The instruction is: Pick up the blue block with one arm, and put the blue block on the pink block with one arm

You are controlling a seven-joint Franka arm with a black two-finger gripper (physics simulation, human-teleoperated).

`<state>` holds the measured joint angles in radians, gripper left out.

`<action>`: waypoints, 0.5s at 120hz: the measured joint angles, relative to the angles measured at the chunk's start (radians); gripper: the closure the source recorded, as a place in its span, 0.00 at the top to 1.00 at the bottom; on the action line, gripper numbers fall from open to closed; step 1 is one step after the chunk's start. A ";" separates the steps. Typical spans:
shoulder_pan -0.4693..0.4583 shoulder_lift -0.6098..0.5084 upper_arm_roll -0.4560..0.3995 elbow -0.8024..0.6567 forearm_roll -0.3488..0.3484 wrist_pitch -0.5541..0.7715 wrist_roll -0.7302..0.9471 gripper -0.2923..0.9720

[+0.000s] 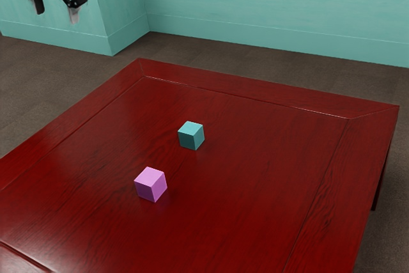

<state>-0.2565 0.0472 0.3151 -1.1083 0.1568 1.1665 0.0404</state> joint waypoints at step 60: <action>0.037 0.126 0.008 -0.225 0.046 0.165 0.000 0.77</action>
<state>-0.2194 0.1729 0.3234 -1.3331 0.2029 1.3311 0.0407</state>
